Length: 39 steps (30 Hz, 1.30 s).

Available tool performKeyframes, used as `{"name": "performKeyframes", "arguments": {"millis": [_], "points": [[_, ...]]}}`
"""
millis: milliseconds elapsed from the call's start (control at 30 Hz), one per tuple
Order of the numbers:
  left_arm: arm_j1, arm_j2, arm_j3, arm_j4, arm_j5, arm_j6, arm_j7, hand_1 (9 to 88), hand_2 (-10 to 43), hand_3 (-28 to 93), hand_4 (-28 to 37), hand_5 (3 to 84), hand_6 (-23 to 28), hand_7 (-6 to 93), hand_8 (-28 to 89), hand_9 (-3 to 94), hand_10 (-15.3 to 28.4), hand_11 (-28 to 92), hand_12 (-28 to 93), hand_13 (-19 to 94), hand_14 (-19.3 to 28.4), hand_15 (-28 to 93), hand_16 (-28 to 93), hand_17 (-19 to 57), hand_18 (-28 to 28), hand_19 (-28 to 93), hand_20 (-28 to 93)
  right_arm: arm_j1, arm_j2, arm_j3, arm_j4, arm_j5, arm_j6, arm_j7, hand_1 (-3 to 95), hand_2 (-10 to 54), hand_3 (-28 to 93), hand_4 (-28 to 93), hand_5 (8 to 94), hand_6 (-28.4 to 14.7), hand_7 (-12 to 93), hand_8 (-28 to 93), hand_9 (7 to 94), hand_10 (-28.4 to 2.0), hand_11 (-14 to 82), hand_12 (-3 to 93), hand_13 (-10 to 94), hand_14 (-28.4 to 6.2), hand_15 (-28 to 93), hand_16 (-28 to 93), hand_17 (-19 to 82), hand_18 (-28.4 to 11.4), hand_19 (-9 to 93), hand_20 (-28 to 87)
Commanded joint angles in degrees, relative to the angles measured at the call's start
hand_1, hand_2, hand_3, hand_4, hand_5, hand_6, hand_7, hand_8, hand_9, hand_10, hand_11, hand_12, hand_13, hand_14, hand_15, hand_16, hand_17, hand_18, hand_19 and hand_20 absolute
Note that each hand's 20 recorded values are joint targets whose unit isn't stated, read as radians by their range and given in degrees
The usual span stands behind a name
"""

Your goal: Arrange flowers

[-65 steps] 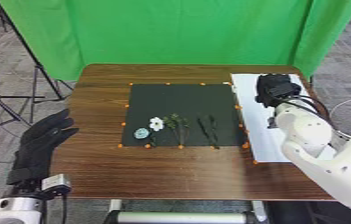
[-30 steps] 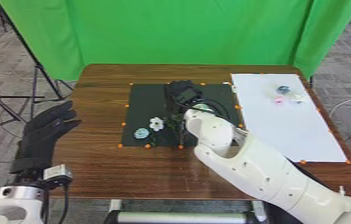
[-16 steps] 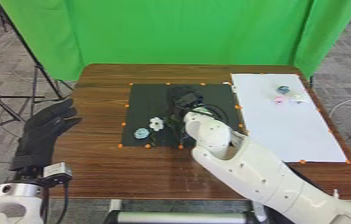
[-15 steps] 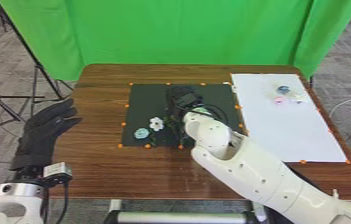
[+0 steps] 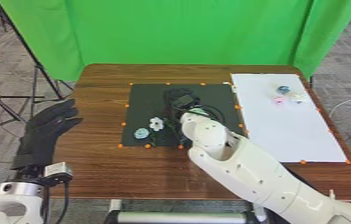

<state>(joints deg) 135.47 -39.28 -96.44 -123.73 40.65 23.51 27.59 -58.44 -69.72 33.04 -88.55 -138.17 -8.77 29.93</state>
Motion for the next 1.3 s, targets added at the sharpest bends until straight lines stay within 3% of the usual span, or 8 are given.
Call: {"name": "performKeyframes", "arguments": {"millis": [33,800,833,900,967,1067,1200,1300], "points": [[0.9,-0.3,-0.08,-0.19,-0.28,0.34,0.36,26.8,-0.3,86,-22.5,36.5,6.5,22.6,-14,31.7,17.3,36,9,22,22.9,62,-13,-11.7,19.7,52,11,-0.5,-0.9,0.6,-1.0,-2.0,-1.1,-1.8,33.8,-8.1,84,-28,65.9,-0.6,24,-14,72.8,-11.1,35.6,19.5,61,-10.0,76,22,26,-22.2,88,35],[4.5,-1.34,-0.75,-1.04,-1.36,1.94,1.79,26.7,-0.3,86,-22.5,36.1,6.6,22.4,-14,30.9,16.9,36,9,21,22.6,61,-13,-11.6,19.5,52,11,0.6,2.6,0.2,-6.5,1.3,-0.3,-4.3,30.3,-6.0,84,-28,64.7,-1.4,23,-15,70.5,-12.8,34.6,18.9,60,-10.8,77,21,25,-22.9,87,37],[5.0,-1.22,-0.88,-1.23,-1.56,2.28,2.11,26.8,-0.2,86,-22.5,36.1,6.6,22.3,-14,30.9,16.9,36,9,21,22.6,62,-13,-11.6,19.5,52,11,0.0,3.2,0.9,-7.6,2.3,-1.2,-5.6,29.4,-5.0,84,-28,64.7,-1.4,23,-15,70.4,-12.9,34.6,18.9,60,-10.9,77,21,25,-22.9,86,37],[5.3,-1.39,-1.22,-1.32,-1.47,2.45,2.04,26.8,-0.1,86,-22.4,36.1,6.6,22.3,-14,31.0,16.9,36,9,21,22.7,62,-13,-11.6,19.5,52,11,-0.8,4.1,1.3,-9.4,1.9,-2.7,-7.6,18.2,6.3,83,-26,65.2,-2.5,22,-14,68.5,-16.2,32.7,19.0,57,-13.5,77,21,22,-23.7,84,38],[5.6,-1.7,-1.44,-1.54,-1.44,2.54,1.91,26.9,0.0,85,-22.4,36.1,6.7,22.2,-14,30.9,16.9,36,9,21,22.7,62,-13,-11.6,19.5,52,11,-0.5,5.8,-0.1,-10.9,0.3,-3.3,-9.1,13.4,10.4,81,-26,66.2,-2.8,22,-14,66.7,-17.8,31.1,18.8,55,-15.0,77,21,21,-23.9,83,38],[6.3,-1.62,-1.49,-1.6,-1.6,2.6,2.45,26.9,0.1,85,-22.3,36.1,6.7,22.2,-13,30.9,17.0,36,9,21,22.8,62,-13,-11.6,19.5,52,11,-0.1,8.0,-1.1,-12.5,-2.3,-2.2,-10.7,11.0,12.3,80,-26,66.7,-2.6,22,-14,65.1,-18.7,29.8,18.7,53,-16.1,77,20,19,-23.9,81,39],[7.1,-1.96,-1.81,-2.07,-1.32,2.8,2.03,26.9,0.1,85,-22.3,36.1,6.7,22.2,-13,31.1,17.1,36,9,21,22.8,62,-13,-11.6,19.5,52,11,0.8,12.0,-0.2,-15.1,-1.5,-1.2,-10.8,10.3,12.8,81,-25,64.4,-2.5,22,-14,61.1,-19.1,26.6,17.8,50,-16.4,76,18,18,-23.5,78,38],[7.8,-1.86,-1.79,-2.16,-1.63,3.05,2.79,27.0,0.4,85,-22.3,36.0,6.8,22.0,-13,31.1,17.2,36,9,22,23.0,62,-13,-11.6,19.6,52,11,4.0,18.0,-1.8,-16.7,1.1,1.2,-9.4,11.2,11.9,81,-25,62.0,-2.8,22,-14,60.5,-19.0,26.2,17.8,50,-16.1,76,18,18,-23.5,78,38]]}}
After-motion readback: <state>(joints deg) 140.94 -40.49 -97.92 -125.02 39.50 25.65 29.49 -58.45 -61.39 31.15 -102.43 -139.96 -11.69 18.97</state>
